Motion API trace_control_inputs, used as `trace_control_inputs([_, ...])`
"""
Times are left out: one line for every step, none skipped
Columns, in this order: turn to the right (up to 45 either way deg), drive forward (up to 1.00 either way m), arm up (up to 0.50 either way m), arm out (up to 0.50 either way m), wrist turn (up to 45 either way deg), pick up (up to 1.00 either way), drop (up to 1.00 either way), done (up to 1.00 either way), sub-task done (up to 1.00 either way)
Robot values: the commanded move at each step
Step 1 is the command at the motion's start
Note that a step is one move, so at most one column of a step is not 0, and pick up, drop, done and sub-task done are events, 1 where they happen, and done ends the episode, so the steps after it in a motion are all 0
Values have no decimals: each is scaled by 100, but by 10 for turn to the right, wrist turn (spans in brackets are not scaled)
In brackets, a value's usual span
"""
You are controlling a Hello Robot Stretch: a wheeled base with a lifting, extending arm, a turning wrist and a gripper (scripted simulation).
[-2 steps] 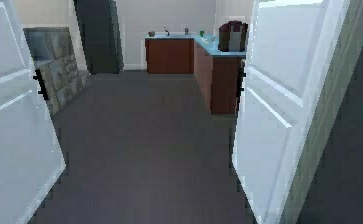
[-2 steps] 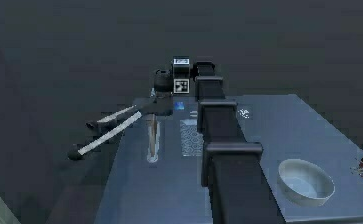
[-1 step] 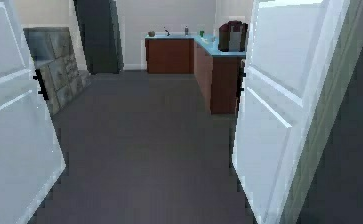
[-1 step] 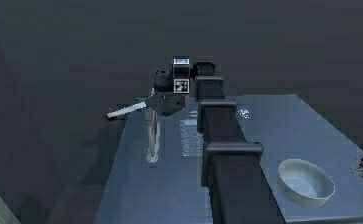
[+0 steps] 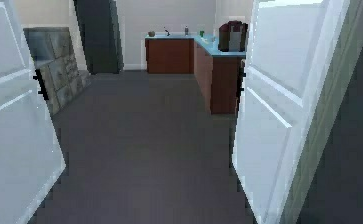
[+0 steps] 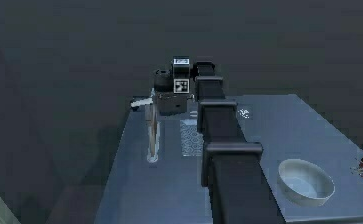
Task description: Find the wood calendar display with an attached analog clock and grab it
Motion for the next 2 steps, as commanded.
trace_control_inputs([0,0,0,0,0,100,0,0,0])
trace_control_inputs([0,0,0,0,0,0,0,100,0])
